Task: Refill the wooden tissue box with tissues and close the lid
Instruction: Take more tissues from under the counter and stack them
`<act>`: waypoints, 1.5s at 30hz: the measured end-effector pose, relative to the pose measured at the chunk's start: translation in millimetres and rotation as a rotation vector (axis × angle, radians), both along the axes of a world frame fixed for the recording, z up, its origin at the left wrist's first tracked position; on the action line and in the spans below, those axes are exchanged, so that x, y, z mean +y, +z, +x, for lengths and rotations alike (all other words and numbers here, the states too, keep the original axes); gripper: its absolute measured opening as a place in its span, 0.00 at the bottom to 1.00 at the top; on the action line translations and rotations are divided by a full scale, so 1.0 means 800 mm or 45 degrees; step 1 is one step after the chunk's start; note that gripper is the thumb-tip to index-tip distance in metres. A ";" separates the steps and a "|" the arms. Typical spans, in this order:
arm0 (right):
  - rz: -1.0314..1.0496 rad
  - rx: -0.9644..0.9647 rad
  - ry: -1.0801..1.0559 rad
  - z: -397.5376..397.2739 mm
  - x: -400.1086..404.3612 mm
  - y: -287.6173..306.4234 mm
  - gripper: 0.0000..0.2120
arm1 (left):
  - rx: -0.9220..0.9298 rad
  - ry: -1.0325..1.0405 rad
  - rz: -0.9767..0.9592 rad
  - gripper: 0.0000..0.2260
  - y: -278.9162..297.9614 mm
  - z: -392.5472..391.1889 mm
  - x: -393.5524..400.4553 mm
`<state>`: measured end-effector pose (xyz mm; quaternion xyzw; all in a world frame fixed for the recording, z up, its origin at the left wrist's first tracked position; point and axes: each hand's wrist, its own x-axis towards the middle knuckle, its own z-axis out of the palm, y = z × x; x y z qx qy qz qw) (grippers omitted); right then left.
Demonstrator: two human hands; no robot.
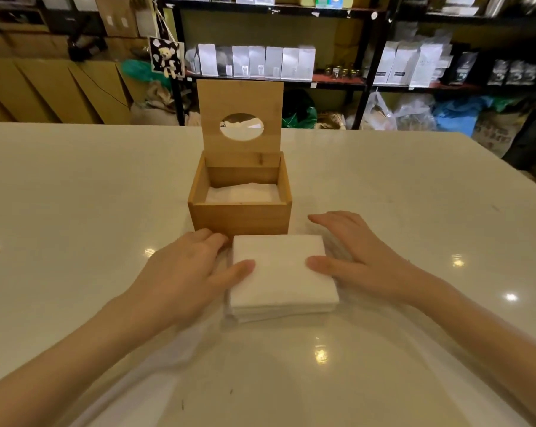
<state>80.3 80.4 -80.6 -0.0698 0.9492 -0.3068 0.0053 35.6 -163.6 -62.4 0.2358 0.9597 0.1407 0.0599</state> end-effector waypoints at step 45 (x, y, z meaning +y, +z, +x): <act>-0.783 -0.247 0.044 -0.009 -0.017 0.105 0.20 | -0.611 0.090 1.178 0.18 0.088 -0.013 -0.008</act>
